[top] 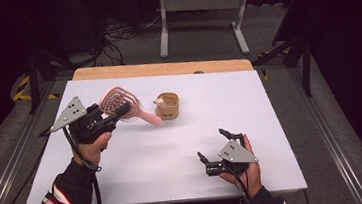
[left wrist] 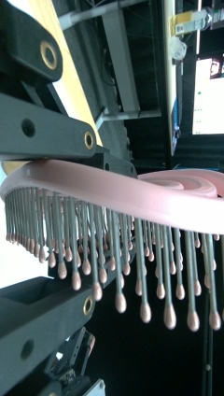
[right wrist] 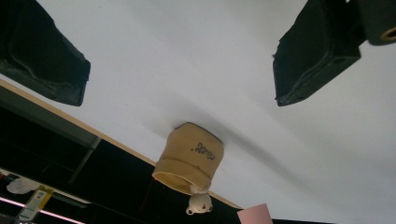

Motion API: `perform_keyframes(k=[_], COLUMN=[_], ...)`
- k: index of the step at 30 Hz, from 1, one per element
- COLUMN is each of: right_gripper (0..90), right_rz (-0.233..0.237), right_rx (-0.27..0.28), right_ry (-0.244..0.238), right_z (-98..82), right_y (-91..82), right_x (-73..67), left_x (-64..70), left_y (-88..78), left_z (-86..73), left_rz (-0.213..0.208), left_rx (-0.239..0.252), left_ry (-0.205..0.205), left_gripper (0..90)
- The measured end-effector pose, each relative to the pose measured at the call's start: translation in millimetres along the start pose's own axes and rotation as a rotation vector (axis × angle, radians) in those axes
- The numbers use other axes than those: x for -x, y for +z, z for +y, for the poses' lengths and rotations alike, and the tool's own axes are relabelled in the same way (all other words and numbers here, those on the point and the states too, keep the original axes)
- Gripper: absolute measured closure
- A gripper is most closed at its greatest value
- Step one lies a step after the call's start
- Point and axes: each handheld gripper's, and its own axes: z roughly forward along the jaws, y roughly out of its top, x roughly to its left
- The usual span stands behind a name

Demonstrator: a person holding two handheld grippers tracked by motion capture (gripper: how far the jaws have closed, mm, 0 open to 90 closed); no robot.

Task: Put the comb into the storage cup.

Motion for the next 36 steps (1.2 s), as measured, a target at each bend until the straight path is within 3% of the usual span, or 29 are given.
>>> perform_keyframes(k=[5,23,28,36], right_gripper=[4.6,4.6,4.6,4.6], right_rz=[-0.016,-0.008,-0.005,-0.003], right_rx=[0.009,0.008,0.010,0.009], right_ry=[0.017,0.027,0.026,0.028], right_z=[0.2,-0.6,-0.6,-1.0], right_y=[-1.5,0.0,-0.2,0.0], right_x=[5.3,7.8,7.6,8.3], left_x=[0.3,-1.8,-3.7,-10.5], left_y=[5.2,28.5,45.9,72.1], left_z=[6.3,38.3,46.4,44.4], left_rz=[0.003,0.001,0.007,0.011], left_rx=[-0.002,-0.004,-0.021,-0.058], left_ry=[0.003,0.048,0.061,0.048], left_gripper=[62.9,62.9,62.9,62.9])
